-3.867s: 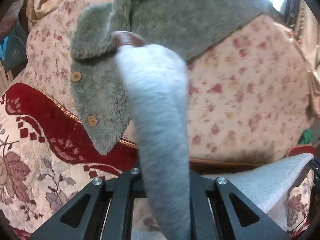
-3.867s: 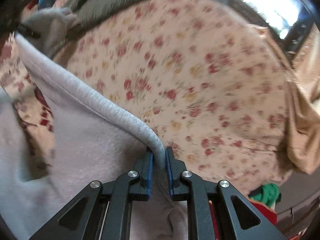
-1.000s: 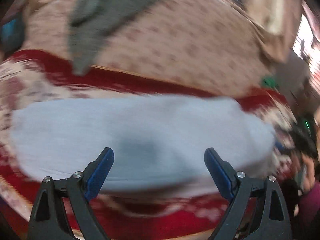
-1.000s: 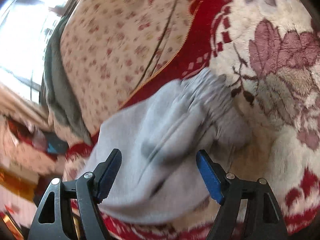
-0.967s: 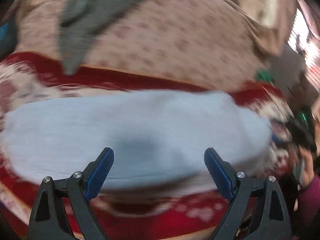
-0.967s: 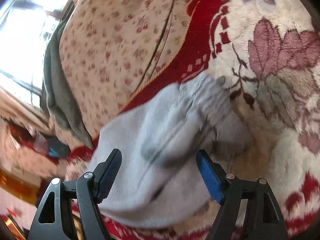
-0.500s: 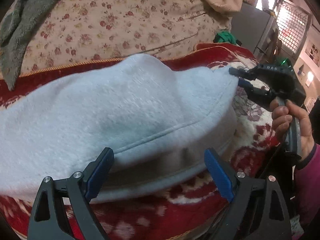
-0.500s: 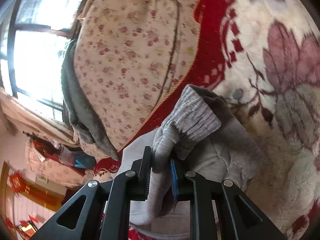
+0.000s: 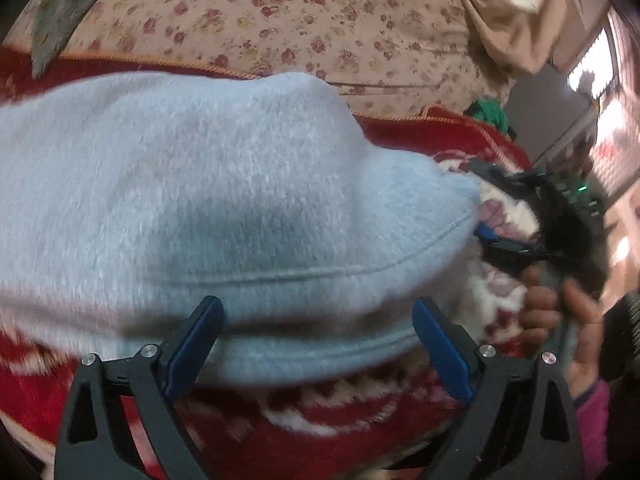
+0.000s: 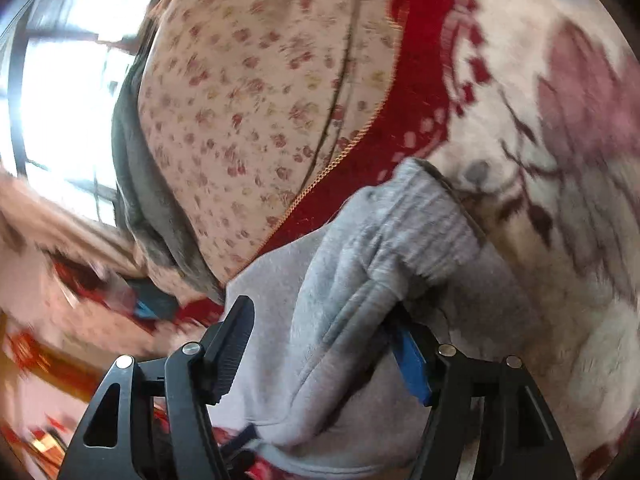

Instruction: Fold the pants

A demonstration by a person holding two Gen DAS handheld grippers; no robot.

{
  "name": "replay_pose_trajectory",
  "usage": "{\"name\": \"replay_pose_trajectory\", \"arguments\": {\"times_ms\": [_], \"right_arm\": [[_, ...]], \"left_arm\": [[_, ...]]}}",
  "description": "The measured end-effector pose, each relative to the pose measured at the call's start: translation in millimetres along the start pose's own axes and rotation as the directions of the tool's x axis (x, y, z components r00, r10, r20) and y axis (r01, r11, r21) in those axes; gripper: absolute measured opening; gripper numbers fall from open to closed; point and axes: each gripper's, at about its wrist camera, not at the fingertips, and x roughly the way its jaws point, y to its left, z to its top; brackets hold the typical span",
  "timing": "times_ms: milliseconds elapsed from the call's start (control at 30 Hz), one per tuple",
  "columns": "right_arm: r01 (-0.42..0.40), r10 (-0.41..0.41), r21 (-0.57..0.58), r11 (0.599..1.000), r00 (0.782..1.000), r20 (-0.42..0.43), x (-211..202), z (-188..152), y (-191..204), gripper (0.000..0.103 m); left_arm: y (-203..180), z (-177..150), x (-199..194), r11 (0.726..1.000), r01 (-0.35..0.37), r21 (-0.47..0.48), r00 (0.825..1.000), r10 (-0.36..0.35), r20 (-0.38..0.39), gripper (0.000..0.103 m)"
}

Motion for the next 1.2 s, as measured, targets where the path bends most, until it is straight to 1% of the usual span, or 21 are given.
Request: {"name": "replay_pose_trajectory", "arguments": {"times_ms": [33, 67, 100, 133, 200, 267, 400, 500, 567, 600, 633, 667, 700, 733, 800, 867, 967, 1033, 1100, 1167, 1200], "right_arm": [[0.0, 0.0, -0.002, 1.0, 1.0, -0.006, 4, 1, 1, 0.068], [0.003, -0.003, -0.001, 1.0, 1.0, -0.013, 9, 4, 0, 0.05], [-0.003, 0.003, 0.01, 1.0, 1.0, -0.019, 12, 6, -2, 0.034], [-0.024, 0.025, 0.027, 0.999, 0.999, -0.023, 13, 7, -4, 0.023], [-0.087, 0.088, 0.056, 0.995, 0.996, -0.012, 10, 9, -5, 0.019], [-0.121, 0.12, 0.037, 0.992, 0.993, 0.006, 2, 9, 1, 0.017], [-0.153, 0.153, 0.02, 0.988, 0.988, 0.021, -9, 10, 8, 0.015], [-0.183, 0.181, 0.052, 0.982, 0.983, 0.032, -14, 8, 2, 0.014], [-0.189, 0.187, 0.053, 0.981, 0.982, 0.04, -18, 7, 0, 0.013], [-0.195, 0.193, 0.053, 0.979, 0.98, 0.043, -20, 6, 0, 0.013], [-0.196, 0.194, 0.052, 0.979, 0.98, 0.045, -21, 6, -1, 0.013], [-0.196, 0.193, 0.053, 0.979, 0.98, 0.046, -21, 5, -1, 0.013], [-0.197, 0.194, 0.055, 0.979, 0.98, 0.046, -22, 5, -1, 0.013], [-0.198, 0.196, 0.055, 0.979, 0.98, 0.045, -23, 5, -1, 0.013], [-0.199, 0.197, 0.035, 0.979, 0.98, 0.036, -25, 1, 5, 0.013], [-0.203, 0.202, 0.016, 0.979, 0.979, 0.034, -31, -3, 11, 0.013], [-0.214, 0.213, 0.001, 0.977, 0.976, 0.047, -47, -9, 18, 0.013], [-0.212, 0.213, -0.023, 0.977, 0.976, 0.048, -59, -15, 24, 0.013], [-0.213, 0.216, -0.064, 0.975, 0.975, 0.043, -75, -26, 32, 0.013], [-0.214, 0.217, -0.079, 0.974, 0.976, 0.035, -84, -37, 34, 0.013], [-0.196, 0.199, -0.097, 0.976, 0.98, 0.025, -89, -46, 33, 0.013]], "left_arm": [[0, -2, -3, 0.999, 0.028, -0.016, 1.0, -0.028, 0.001, 0.095], [-2, -4, -4, 0.999, 0.036, -0.015, 0.999, -0.036, 0.001, 0.095], [-6, -5, -3, 1.0, 0.027, 0.001, 1.0, -0.027, -0.001, 0.095], [-9, -6, -1, 1.0, 0.012, 0.02, 1.0, -0.012, -0.005, 0.095], [-11, -6, 6, 1.0, 0.0, 0.014, 1.0, 0.0, -0.025, 0.095], [-10, -4, 14, 1.0, 0.009, -0.024, 0.999, -0.01, -0.034, 0.095], [0, 8, 26, 0.992, 0.005, -0.126, 1.0, -0.005, 0.0, 0.095], [5, 15, 37, 0.979, 0.005, -0.205, 1.0, -0.004, 0.009, 0.099], [1, 20, 38, 0.979, -0.004, -0.205, 0.999, 0.011, 0.033, 0.099], [-1, 24, 37, 0.98, 0.014, -0.201, 0.999, -0.004, 0.05, 0.095], [1, 26, 38, 0.977, 0.032, -0.21, 0.998, -0.021, 0.055, 0.075], [2, 28, 39, 0.976, 0.034, -0.214, 0.999, -0.024, 0.047, 0.06], [2, 31, 40, 0.978, 0.038, -0.207, 0.999, -0.032, 0.032, 0.036], [2, 33, 39, 0.98, 0.05, -0.195, 0.999, -0.045, 0.031, 0.024], [0, 33, 28, 0.983, 0.068, -0.169, 0.997, -0.061, 0.047, 0.018], [-6, 31, 12, 0.989, 0.074, -0.13, 0.996, -0.066, 0.067, 0.017], [-16, 29, -10, 0.992, 0.104, -0.065, 0.991, -0.098, 0.094, 0.017], [-17, 26, -20, 0.989, 0.139, -0.046, 0.987, -0.134, 0.086, 0.017], [-17, 18, -26, 0.988, 0.155, -0.022, 0.986, -0.153, 0.072, 0.017], [-17, 8, -22, 0.989, 0.149, 0.007, 0.988, -0.149, 0.045, 0.017], [-17, 4, -19, 0.99, 0.141, 0.012, 0.989, -0.141, 0.031, 0.017]]}}
